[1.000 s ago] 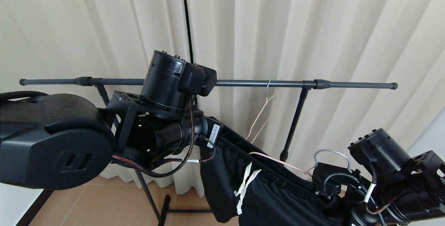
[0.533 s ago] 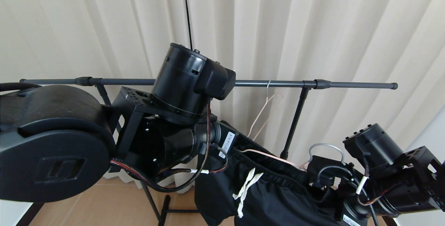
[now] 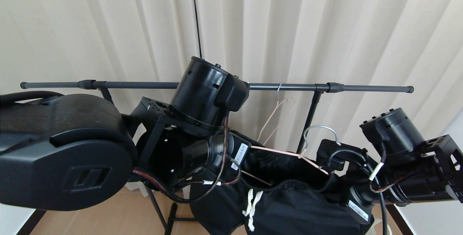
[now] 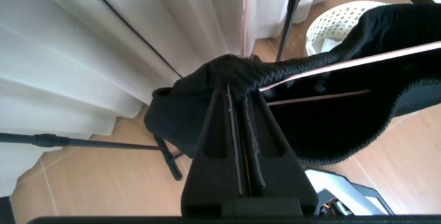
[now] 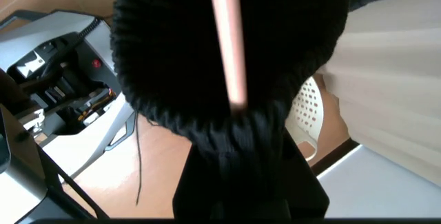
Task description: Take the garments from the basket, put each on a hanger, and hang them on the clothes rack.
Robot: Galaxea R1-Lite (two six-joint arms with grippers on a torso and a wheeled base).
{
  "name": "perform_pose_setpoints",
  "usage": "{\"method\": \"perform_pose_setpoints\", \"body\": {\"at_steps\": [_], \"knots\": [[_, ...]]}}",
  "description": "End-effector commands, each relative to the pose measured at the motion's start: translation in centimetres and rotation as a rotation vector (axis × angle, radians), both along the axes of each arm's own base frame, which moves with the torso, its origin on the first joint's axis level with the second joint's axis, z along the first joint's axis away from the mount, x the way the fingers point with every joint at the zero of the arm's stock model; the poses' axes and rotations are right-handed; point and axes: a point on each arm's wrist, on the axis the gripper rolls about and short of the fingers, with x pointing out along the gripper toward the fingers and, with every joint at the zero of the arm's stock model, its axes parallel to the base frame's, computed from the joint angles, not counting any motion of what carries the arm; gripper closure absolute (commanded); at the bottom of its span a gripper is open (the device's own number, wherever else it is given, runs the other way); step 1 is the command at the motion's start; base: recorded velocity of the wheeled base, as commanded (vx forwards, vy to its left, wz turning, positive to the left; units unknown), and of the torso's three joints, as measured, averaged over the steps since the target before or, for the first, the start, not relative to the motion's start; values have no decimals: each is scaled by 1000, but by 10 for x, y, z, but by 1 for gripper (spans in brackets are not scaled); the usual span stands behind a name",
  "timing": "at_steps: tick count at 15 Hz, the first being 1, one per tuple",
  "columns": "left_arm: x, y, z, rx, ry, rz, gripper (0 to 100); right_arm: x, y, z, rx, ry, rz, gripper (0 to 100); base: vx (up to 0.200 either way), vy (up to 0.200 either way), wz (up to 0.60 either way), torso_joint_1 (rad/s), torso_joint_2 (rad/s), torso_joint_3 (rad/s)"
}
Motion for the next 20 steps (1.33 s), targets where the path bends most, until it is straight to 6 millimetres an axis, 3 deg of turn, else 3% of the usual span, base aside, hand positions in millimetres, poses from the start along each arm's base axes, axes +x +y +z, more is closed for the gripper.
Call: {"method": "perform_pose_setpoints", "body": {"at_steps": [1,6,15,20], "knots": [[3,-3,-6,8,13,5,100,0,0,3,15,-18,-4,100,0,0,0,0,0,0],[10,-12,-5,-48,27,39,100,0,0,-1,8,-3,-7,100,0,0,0,0,0,0],[9,-13,33,-157,64,101,100,17,11,-29,-40,79,-3,100,0,0,0,0,0,0],[3,-17,34,-154,67,81,100,19,17,-26,-2,70,-24,100,0,0,0,0,0,0]]}}
